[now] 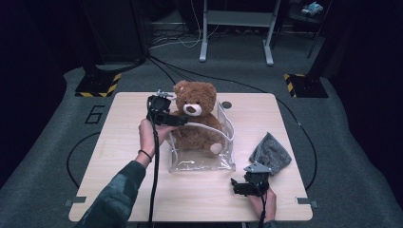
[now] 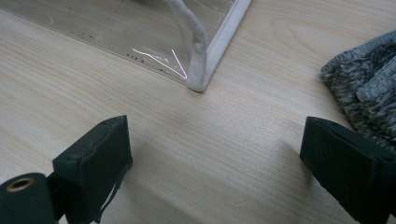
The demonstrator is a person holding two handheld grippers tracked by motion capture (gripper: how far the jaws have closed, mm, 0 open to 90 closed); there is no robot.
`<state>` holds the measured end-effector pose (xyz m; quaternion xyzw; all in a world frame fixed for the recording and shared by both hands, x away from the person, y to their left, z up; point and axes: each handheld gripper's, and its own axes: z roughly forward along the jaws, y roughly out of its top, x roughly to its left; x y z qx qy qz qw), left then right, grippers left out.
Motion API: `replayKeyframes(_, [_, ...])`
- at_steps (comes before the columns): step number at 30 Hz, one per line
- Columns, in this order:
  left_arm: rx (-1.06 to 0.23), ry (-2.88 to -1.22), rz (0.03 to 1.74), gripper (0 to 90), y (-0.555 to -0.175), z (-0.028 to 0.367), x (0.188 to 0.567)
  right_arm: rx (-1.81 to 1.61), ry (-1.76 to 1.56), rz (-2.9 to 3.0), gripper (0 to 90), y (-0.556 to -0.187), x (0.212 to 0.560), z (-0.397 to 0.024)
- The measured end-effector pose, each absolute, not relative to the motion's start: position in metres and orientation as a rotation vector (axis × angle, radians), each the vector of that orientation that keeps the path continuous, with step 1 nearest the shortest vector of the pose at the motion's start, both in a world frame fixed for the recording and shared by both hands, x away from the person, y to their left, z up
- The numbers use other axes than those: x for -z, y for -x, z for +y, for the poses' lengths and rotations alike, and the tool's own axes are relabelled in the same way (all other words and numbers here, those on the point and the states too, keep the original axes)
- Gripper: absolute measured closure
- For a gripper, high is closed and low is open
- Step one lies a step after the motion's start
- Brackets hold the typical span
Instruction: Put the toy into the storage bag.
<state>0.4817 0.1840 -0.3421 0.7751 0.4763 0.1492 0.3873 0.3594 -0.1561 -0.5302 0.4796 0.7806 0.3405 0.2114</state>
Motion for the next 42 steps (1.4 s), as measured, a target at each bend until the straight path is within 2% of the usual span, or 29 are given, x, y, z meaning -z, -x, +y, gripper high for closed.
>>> replayKeyframes(9, [-0.423, -1.952, 1.183, 10.5, -0.453, 0.217, 0.337, -0.945, -1.333, 2.170, 7.8, -0.359, 0.530, -0.156])
replayKeyframes(18, [-0.496, -1.928, 1.204, 9.4, -0.418, 0.251, 0.358, -0.946, -1.335, 2.168, 7.8, -0.359, 0.530, -0.156])
replayKeyframes(24, [-0.543, -1.934, 1.276, 8.7, -0.396, 0.278, 0.395, -0.945, -1.335, 2.167, 7.8, -0.359, 0.530, -0.156])
replayKeyframes(29, [-0.515, -1.940, 1.350, 8.2, -0.384, 0.294, 0.436, -0.946, -1.335, 2.167, 7.8, -0.359, 0.530, -0.156])
replayKeyframes(37, [-0.483, -1.986, 1.433, 6.4, -0.375, 0.307, 0.489, -0.945, -1.336, 2.166, 7.8, -0.359, 0.530, -0.156])
replayKeyframes(42, [-0.527, -1.967, 1.459, 3.7, -0.371, 0.310, 0.509, -0.945, -1.335, 2.167, 7.8, -0.359, 0.530, -0.156])
